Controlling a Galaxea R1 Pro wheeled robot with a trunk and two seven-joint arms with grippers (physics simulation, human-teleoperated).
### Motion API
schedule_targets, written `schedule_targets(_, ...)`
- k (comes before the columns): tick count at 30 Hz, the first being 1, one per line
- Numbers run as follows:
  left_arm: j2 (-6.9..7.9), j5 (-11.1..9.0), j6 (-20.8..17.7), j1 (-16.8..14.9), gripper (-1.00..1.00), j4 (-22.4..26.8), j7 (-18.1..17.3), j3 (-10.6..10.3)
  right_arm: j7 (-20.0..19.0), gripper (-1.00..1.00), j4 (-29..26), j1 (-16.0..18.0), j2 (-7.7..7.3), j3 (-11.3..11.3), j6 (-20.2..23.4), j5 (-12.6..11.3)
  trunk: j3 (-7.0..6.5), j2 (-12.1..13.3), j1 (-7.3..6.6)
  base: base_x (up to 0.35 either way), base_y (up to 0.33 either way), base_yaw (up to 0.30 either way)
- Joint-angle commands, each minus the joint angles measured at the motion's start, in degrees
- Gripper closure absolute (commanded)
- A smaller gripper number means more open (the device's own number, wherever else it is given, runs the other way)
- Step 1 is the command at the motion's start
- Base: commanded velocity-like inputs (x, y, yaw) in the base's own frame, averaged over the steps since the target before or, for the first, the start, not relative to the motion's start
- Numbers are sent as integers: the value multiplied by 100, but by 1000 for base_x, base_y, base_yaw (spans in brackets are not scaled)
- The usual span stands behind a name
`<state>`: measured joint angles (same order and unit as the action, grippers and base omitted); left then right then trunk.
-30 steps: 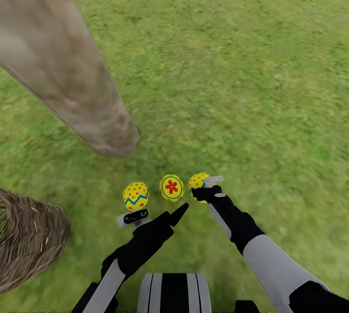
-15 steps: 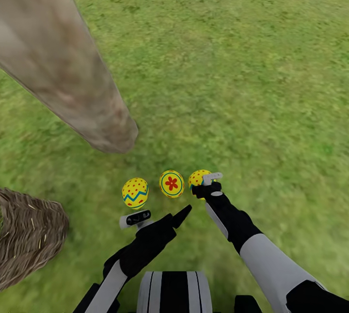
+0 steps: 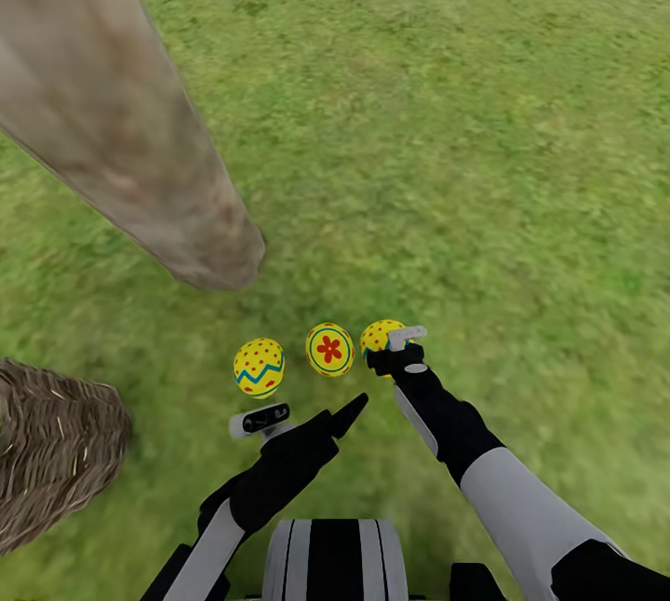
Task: Take the three Easter eggs out of the wicker basket on the lawn in the garden, then place them on the lawn next to a single tree (choose any tree) so that all three eggs are next to the same tree and none are left in the basket.
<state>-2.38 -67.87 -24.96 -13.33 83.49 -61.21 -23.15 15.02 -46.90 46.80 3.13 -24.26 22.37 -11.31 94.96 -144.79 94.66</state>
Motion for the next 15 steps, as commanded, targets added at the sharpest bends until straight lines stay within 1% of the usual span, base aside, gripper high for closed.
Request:
schedule_targets(1,3,-43,-57,-3,-100,-1,-5,-6,54,-100,313,-1,-6,-27,4,-117,3,-1,1,0,0,0)
schedule_targets(6,4,-47,-54,-3,-100,-8,-10,3,54,-100,313,0,-6,-27,4,-117,3,-1,1,0,0,0)
schedule_targets(15,9,-44,-56,-3,-100,1,-5,-6,54,-100,229,-2,-19,-18,8,-117,-196,11,-22,0,0,0)
